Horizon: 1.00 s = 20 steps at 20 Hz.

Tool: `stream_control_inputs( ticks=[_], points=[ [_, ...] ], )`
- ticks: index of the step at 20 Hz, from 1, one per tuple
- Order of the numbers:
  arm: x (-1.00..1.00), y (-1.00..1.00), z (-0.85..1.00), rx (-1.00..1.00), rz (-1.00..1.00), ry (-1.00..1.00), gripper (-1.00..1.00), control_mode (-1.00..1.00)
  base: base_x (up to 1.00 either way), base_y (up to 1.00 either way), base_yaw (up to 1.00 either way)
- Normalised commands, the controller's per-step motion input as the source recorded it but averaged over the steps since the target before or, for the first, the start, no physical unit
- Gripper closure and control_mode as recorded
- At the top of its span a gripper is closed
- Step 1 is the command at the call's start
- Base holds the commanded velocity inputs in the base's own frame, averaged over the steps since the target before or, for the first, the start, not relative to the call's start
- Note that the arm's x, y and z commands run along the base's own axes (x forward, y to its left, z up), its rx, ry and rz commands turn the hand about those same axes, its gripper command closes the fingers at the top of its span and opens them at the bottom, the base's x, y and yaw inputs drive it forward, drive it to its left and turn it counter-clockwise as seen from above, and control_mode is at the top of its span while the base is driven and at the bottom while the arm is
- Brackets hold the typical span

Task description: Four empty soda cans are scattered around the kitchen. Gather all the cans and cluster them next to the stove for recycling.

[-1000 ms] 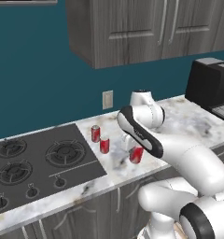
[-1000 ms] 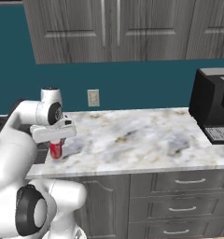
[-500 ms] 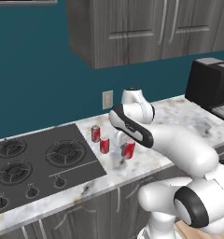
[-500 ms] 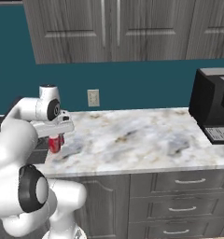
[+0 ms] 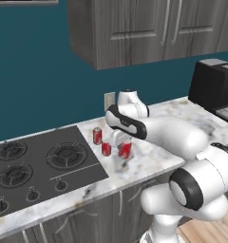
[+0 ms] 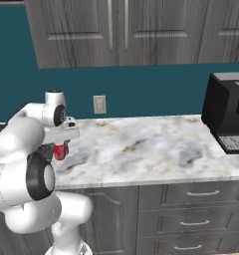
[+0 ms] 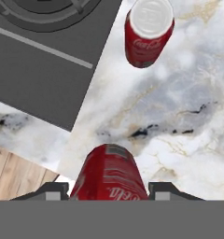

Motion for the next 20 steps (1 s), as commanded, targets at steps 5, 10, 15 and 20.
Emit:
stream_control_inputs(
  ticks=[5,10,15,20],
  points=[
    [0.04,0.13,-0.21,0.0,0.0,0.01,1.0,-1.0,0.0,0.0,0.0],
    [0.02,0.08,-0.16,0.0,0.0,0.0,1.0,-1.0,0.0,0.0,0.0],
    [0.12,0.05,-0.19,0.0,0.0,0.0,1.0,-1.0,0.0,0.0,0.0],
    [0.12,0.05,-0.23,0.0,0.0,0.0,1.0,-1.0,0.0,0.0,0.0]
  ],
)
